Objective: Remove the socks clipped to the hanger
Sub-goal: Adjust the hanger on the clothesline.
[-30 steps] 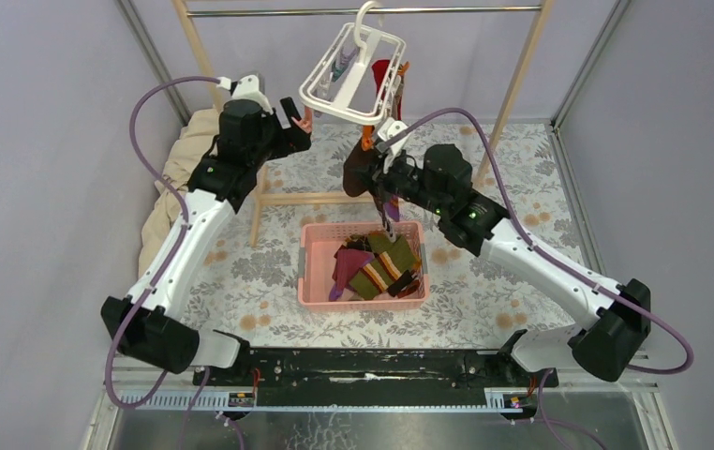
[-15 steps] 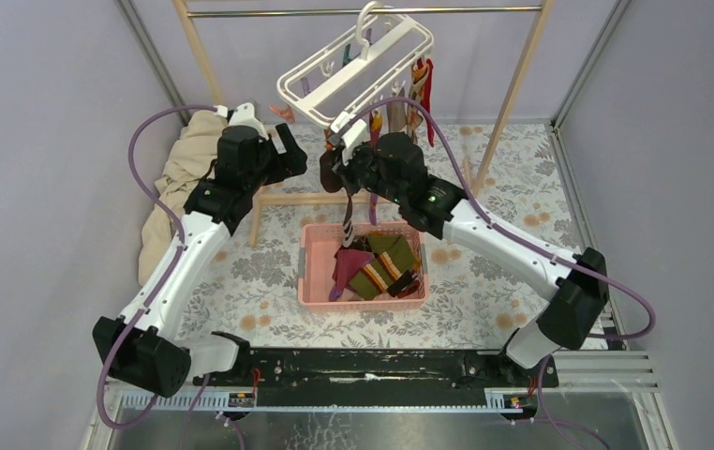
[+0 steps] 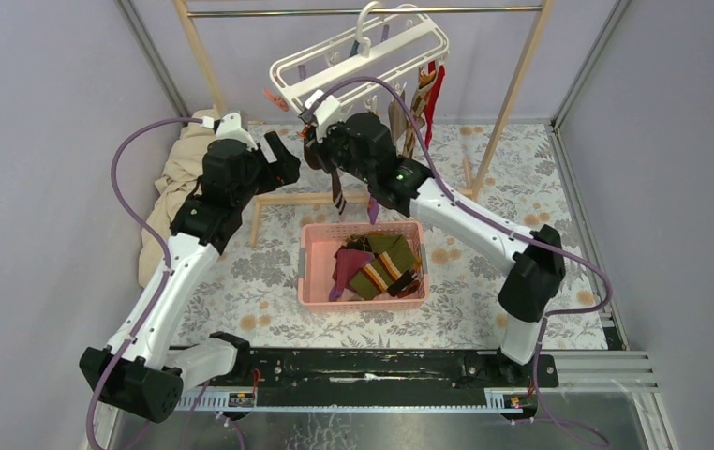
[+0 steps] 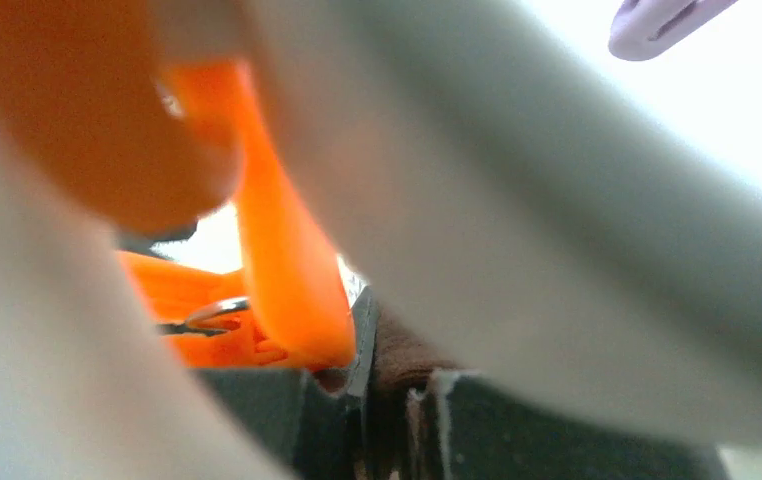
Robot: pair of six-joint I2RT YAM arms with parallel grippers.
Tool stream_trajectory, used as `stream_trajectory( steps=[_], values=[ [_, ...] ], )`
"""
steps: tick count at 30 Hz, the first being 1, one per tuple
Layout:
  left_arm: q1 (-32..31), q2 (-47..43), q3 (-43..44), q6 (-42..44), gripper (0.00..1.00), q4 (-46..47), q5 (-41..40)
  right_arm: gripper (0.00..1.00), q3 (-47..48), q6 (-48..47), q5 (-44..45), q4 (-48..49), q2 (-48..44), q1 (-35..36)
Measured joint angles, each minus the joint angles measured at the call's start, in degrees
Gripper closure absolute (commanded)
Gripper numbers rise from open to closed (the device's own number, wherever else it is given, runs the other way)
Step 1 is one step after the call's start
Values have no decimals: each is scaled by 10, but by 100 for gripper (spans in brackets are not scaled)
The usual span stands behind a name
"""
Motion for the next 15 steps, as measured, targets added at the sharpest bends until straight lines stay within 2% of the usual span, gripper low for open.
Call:
stream_trajectory(
  steps=[15],
  values=[
    [0, -25, -24, -2, 6, -2, -3, 89, 163, -14, 8, -13, 147, -2]
  ],
)
